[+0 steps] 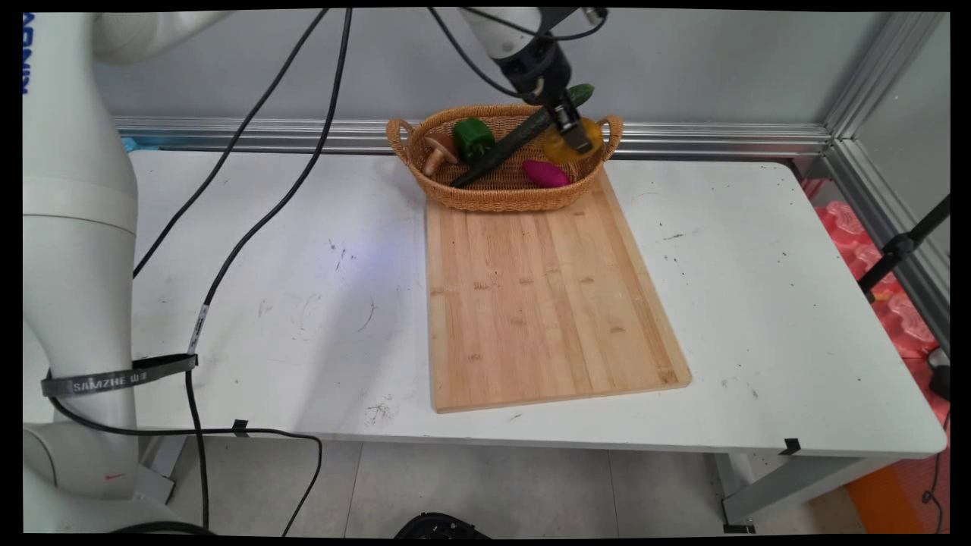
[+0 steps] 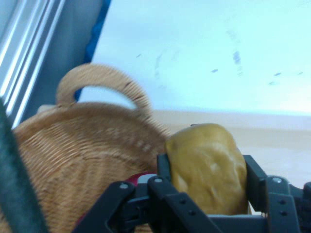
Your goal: Place the picked object on the cutting board
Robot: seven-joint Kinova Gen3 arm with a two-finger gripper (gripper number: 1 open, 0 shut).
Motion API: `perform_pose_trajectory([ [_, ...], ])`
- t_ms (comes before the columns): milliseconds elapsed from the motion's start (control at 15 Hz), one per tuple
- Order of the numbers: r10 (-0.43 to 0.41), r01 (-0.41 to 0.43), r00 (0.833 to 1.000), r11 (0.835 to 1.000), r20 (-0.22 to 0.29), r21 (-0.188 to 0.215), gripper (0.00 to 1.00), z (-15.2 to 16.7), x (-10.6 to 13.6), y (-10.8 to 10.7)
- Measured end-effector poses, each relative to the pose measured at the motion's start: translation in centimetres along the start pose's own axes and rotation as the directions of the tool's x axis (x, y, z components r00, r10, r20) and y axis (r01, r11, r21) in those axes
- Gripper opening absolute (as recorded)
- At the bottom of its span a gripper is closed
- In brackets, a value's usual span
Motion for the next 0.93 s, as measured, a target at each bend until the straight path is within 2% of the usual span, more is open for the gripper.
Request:
perform_pose_trajectory([
  [200, 0.000, 0.000, 1.000, 1.000, -0.006, -0.023, 0.00, -0.9, 1.2, 3.0],
  [400, 0.005, -0.005, 1.000, 0.999, -0.002, -0.037, 0.00, -1.1, 1.2, 5.7],
  [667, 0.011, -0.010, 1.000, 0.998, 0.012, -0.069, 0.00, -0.6, 0.2, 10.1],
  [933, 0.021, -0.018, 1.000, 0.995, 0.020, -0.098, 0.00, 0.1, -1.0, 13.3],
])
